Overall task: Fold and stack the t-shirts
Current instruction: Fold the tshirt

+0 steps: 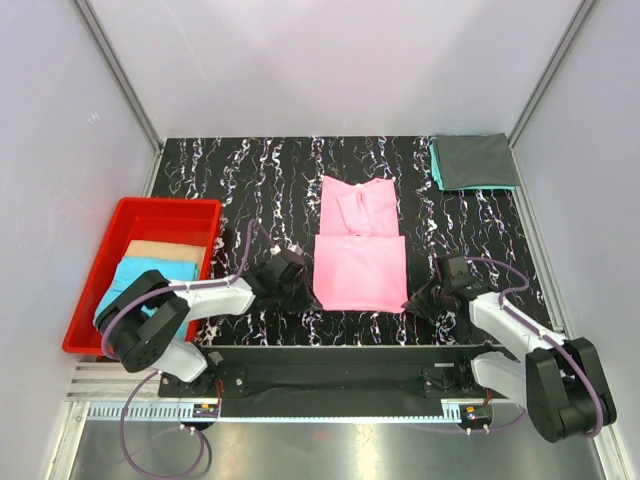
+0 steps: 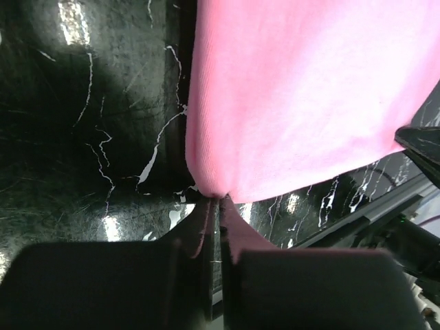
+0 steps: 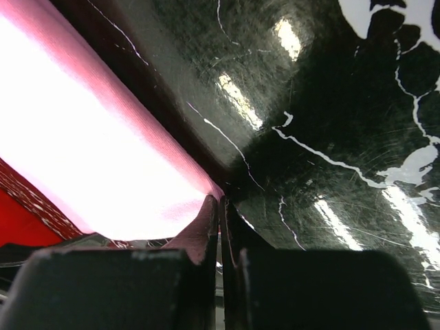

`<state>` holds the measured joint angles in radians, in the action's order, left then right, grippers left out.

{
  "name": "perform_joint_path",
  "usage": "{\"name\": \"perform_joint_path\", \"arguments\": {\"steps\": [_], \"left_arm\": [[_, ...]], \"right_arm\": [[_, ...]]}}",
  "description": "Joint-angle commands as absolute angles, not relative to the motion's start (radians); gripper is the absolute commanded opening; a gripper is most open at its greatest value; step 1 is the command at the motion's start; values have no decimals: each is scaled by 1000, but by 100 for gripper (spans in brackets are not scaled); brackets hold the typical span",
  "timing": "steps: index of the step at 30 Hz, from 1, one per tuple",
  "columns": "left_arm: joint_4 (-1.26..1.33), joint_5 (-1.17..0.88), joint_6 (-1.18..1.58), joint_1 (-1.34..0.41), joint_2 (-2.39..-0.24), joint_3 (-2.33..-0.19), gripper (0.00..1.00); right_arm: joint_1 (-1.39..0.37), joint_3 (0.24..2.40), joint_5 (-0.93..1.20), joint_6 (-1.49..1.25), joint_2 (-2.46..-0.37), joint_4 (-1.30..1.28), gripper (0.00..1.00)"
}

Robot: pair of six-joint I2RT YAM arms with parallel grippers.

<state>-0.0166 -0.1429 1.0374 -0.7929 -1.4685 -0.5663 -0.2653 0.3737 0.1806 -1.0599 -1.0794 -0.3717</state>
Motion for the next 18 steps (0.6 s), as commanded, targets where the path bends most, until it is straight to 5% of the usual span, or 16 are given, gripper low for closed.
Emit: {"name": "perform_joint_path", "arguments": {"steps": [1, 18], "left_arm": [[-195, -51, 993, -810, -1509, -568, 0], [-564, 118, 1060, -1026, -1158, -706, 0]], "right_arm": [[-262, 393, 172, -1005, -1055, -434, 0], [-271, 534, 265, -901, -644, -834, 0]]}}
